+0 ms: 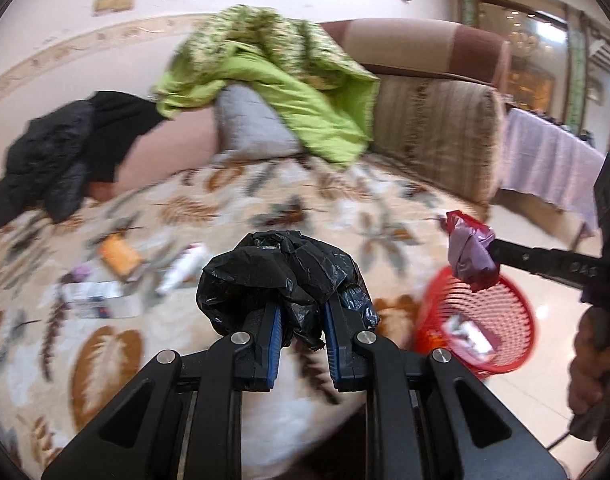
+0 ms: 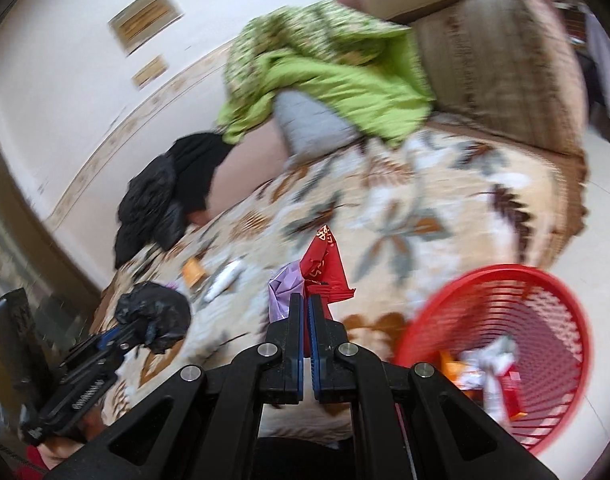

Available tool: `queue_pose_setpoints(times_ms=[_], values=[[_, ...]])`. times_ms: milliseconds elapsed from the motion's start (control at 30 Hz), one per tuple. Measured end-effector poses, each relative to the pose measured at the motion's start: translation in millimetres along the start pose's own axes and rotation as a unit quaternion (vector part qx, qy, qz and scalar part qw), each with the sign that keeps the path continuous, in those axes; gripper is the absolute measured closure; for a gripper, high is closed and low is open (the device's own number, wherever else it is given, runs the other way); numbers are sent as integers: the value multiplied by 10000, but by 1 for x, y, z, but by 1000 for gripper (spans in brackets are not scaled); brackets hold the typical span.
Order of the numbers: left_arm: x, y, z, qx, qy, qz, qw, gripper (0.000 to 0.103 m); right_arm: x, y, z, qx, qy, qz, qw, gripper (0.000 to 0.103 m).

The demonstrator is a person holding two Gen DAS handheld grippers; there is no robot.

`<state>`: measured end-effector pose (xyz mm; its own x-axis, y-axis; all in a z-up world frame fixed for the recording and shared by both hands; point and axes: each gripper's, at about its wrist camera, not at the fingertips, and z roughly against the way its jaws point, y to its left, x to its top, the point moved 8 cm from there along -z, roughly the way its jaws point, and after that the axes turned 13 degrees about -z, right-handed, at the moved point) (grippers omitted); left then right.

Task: Collect trash
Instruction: 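Release the black bag and red packet into the red wastebasket with both tools, then move both open tools back over the remaining boxes and bottle on the bed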

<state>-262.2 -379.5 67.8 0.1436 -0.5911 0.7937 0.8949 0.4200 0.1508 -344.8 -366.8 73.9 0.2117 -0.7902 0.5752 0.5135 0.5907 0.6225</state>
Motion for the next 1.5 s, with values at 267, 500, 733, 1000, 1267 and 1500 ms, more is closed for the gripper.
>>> queue_pose_setpoints(times_ms=[267,500,733,1000,1267,1500], values=[[30,-76,-29,-1218,270,-156,9921,85,26,-74,39,-485,-394,-459,9970,100],[27,-143,-48,-1811,605,-572,9799,84,29,-115,47,-676,-432,-791,9936,100],[21,-169,-65,-2002,812,-659,9741,46,30,-134,47,-814,-397,-910,9917,95],[19,-133,-57,-1792,760,-366,9802,45,30,-128,46,-733,-395,-927,9922,79],[1,-64,-36,-1232,698,41,9899,42,14,-76,15,-407,-21,-504,9979,65],[-35,4,-12,-741,766,479,9932,41,-14,-16,-27,-210,533,-31,9984,62]])
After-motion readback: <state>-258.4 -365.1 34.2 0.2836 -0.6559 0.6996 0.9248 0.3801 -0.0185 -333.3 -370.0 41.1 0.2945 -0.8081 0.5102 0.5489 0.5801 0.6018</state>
